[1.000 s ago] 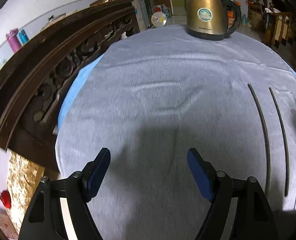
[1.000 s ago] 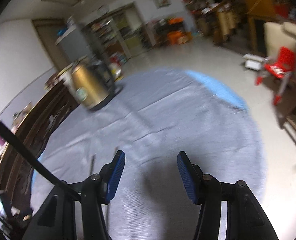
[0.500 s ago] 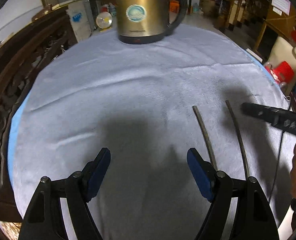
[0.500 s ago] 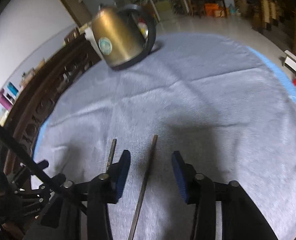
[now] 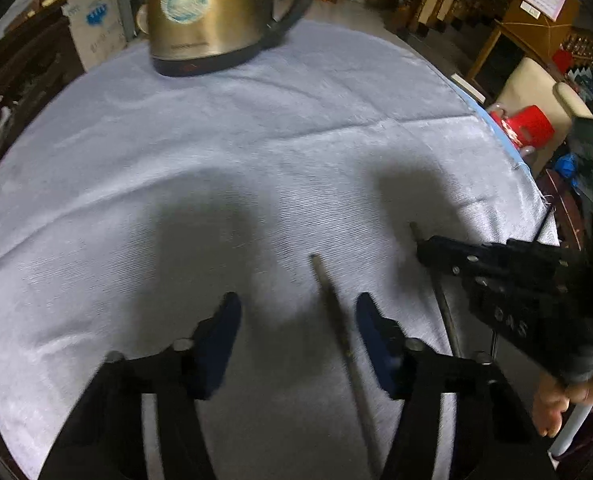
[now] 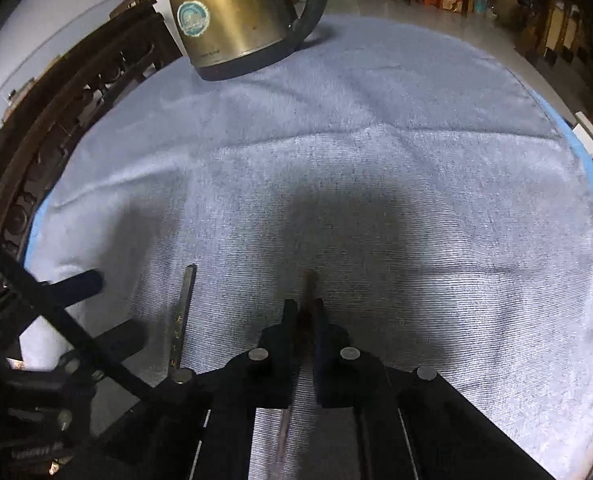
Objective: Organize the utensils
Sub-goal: 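Grasp a chopstick with the left tool while the right tool grasps the other, then lift the held chopsticks with both tools and carry them over the cup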
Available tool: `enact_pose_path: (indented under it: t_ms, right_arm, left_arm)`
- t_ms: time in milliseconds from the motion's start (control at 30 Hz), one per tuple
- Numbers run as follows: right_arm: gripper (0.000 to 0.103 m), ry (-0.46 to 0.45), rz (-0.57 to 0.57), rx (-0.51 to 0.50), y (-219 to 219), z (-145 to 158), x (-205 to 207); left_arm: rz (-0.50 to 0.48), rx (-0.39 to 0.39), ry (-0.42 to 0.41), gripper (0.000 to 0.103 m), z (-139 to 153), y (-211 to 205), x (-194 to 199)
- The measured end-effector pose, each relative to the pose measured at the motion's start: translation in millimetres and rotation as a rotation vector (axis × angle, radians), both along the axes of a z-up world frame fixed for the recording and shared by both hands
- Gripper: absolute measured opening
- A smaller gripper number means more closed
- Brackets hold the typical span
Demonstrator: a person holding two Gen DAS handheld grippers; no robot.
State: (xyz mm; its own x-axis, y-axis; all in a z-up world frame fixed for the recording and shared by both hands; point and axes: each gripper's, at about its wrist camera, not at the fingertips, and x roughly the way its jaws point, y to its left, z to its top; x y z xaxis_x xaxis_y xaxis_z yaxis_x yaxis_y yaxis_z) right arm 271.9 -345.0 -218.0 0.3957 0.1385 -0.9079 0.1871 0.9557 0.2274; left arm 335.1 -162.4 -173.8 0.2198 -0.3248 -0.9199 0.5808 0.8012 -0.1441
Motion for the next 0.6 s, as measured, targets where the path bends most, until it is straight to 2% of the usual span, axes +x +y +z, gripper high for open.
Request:
enact_pose_path:
  t_ms: [67,100,167,267,400,500,600]
  right_arm:
    - [0.006,-0.016,-0.014,0.015,-7.0,-0.9,-4.5]
    - [0.006,-0.022,-0.019,0.025,-10.8,-0.4,-6.7]
    - [0.006,-0.033,-0.037,0.049,-21.5,-2.2,-12.4]
    - [0.007,-0.047,-0.066,0.096,-36.1,2.4,-21.7]
    - [0.006,-0.105,-0.106,0.185,-53.7,11.0,-31.6]
    - [0.006,-0.167,-0.126,0.227,-61.8,24.3,-43.4]
    - [0.006,-0.233,-0.135,0.224,-63.2,43.5,-59.5]
  left_arm:
    - [-0.021,-0.006,0.036,0.044,-7.3,-11.5,2.4]
    - [-0.022,0.0,0.051,0.037,-11.6,-16.6,4.1]
    - [-0.029,0.004,0.026,0.033,-11.2,-23.0,3.7]
    - [-0.016,-0.007,0.035,0.011,-13.8,-25.3,6.3]
    - [0.016,-0.036,0.045,0.008,-14.5,-20.0,12.1]
    - [0.062,-0.051,-0.012,0.007,-4.2,-6.4,7.9]
    - [0.102,-0.089,-0.076,0.007,20.8,13.0,-1.4]
